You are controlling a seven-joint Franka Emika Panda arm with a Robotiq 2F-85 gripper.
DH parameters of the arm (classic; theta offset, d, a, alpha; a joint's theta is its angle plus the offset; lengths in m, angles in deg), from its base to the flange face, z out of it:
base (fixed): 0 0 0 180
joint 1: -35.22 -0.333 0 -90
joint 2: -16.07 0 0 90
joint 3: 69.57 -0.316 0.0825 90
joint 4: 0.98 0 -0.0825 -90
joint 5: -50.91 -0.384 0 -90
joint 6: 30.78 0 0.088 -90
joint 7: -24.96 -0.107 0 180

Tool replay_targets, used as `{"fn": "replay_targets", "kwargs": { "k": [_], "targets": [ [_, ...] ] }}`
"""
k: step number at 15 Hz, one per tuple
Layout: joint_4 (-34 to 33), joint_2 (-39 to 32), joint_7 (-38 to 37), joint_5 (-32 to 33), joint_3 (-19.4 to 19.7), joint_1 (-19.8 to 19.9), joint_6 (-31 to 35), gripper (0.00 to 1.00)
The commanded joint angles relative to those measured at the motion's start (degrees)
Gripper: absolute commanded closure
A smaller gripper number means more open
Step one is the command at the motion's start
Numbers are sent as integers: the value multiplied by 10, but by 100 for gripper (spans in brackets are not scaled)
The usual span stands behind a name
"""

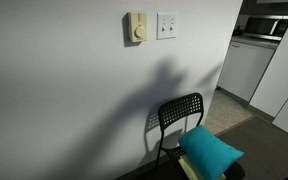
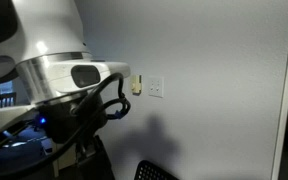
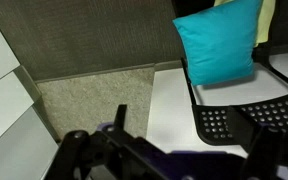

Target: Turn the right light switch on

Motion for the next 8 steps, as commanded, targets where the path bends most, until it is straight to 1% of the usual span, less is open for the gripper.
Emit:
{"fn": "replay_targets", "kwargs": {
  "k": [1,6,8],
  "targets": [
    [-2,0,1,-1,-1,0,-2,0],
    [-2,0,1,-1,-1,0,-2,0],
    [-1,-1,17,1,4,-5,0,0]
  ]
}}
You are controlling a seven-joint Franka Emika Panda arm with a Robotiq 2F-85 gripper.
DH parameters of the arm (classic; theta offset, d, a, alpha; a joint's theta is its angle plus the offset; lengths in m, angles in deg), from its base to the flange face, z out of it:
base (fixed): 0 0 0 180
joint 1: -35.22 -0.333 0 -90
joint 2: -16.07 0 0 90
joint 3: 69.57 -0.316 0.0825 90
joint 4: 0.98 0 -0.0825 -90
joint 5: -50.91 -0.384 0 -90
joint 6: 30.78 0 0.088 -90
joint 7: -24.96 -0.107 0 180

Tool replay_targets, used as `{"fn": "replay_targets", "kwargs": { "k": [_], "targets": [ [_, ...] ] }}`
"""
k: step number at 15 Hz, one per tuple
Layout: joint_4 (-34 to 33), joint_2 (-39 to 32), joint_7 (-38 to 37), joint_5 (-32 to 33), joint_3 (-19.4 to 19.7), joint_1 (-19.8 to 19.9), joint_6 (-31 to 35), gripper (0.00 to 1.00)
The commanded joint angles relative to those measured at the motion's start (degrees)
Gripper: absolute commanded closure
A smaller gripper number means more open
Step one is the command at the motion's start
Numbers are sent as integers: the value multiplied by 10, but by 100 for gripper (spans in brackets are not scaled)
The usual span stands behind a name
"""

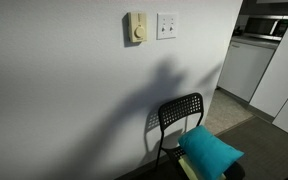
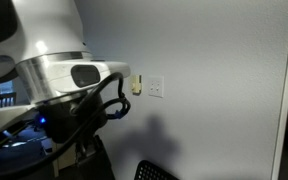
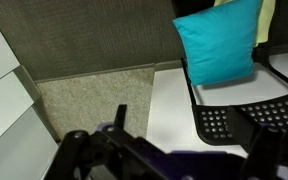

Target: Turn the right light switch on

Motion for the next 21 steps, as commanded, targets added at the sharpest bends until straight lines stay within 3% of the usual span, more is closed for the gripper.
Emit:
{"fn": "replay_targets", "kwargs": {
  "k": [1,6,12,21],
  "targets": [
    [-3,-6,27,-1,6,-13,1,0],
    [-38,-57,111,-13,-4,-95,7,0],
    [-128,-162,196,-5,-28,-183,7,0],
    [-285,-322,380,-3,-48,-243,25,0]
  ]
}}
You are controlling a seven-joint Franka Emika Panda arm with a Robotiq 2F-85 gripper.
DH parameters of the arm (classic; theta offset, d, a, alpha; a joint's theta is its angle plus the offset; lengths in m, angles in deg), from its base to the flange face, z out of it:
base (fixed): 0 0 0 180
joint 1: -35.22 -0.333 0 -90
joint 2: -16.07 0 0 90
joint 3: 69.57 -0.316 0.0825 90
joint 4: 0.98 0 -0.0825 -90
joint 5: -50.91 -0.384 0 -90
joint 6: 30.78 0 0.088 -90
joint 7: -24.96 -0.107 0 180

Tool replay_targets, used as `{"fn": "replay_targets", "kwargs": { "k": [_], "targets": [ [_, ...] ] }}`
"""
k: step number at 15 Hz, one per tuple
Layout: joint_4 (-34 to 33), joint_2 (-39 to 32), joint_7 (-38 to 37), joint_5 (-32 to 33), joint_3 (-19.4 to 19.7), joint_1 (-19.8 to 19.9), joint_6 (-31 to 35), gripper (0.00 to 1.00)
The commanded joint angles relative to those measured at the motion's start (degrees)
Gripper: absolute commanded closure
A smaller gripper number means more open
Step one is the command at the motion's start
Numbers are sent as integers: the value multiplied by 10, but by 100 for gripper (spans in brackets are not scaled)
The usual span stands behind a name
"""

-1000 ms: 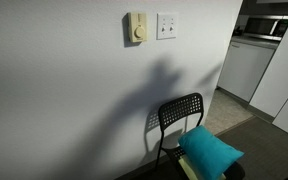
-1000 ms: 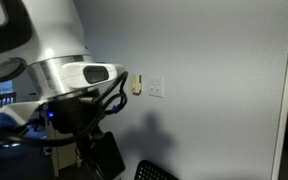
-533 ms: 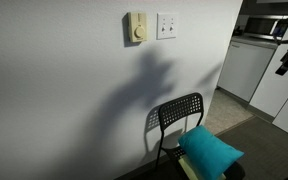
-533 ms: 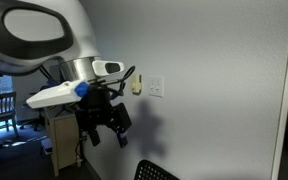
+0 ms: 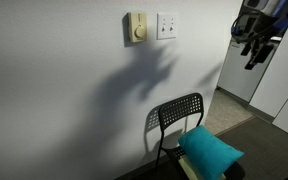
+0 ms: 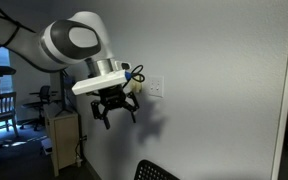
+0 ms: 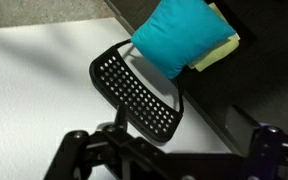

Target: Turn the right light switch on

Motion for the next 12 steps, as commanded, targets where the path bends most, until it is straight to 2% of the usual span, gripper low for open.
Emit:
{"fn": "replay_targets", "kwargs": {
  "k": [1,5,6,10,12],
  "targets": [
    [-69,-66,91,-1,-7,-10,21,0],
    [-119,-107,202,-25,-16,-16,67,0],
    [-89,-79,148,-11,-28,-2,48,0],
    [-97,-85,150,-14,-32,-2,50,0],
    [-75,-77,148,-4,-28,4,72,0]
  ]
}}
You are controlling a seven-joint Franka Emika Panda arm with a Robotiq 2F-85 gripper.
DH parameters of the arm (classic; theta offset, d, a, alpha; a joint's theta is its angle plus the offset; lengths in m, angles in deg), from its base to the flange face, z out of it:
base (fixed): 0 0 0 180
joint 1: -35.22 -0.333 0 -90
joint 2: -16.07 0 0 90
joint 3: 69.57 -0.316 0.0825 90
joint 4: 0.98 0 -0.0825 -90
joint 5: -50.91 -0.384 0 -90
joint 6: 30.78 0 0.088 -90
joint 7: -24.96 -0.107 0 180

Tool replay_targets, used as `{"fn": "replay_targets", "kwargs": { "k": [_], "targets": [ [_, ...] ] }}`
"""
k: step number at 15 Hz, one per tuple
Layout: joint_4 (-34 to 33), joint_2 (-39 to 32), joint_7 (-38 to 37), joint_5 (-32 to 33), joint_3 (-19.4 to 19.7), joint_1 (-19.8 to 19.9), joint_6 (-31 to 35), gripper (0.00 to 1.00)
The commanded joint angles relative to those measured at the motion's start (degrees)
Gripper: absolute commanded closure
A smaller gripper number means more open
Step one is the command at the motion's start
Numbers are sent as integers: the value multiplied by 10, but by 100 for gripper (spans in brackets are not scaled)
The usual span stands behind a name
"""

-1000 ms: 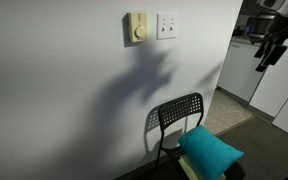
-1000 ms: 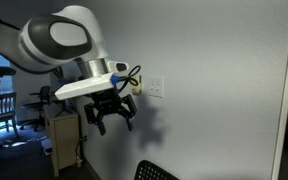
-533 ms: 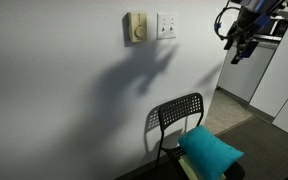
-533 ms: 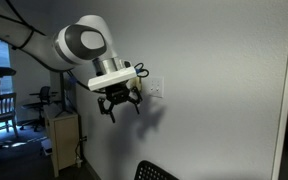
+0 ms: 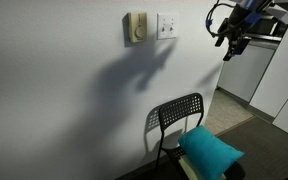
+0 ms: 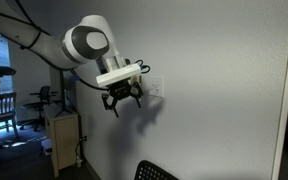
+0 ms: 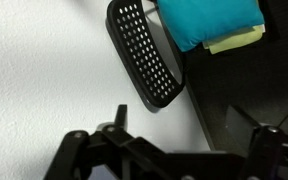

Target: Turn the right light switch on

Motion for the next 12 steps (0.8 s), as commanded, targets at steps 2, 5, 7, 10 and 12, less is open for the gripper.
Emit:
{"fn": "replay_targets", "kwargs": {
  "k": [2,5,7,10,12],
  "targets": [
    [20,2,10,3,-6,19,44,0],
    [8,-16,28,3,-7,17,78,0],
    [-8,-33,52,-3,-8,13,94,0],
    [-38,-68,99,-3,-13,11,102,0],
    [-71,-104,137,11,-19,15,100,0]
  ]
}}
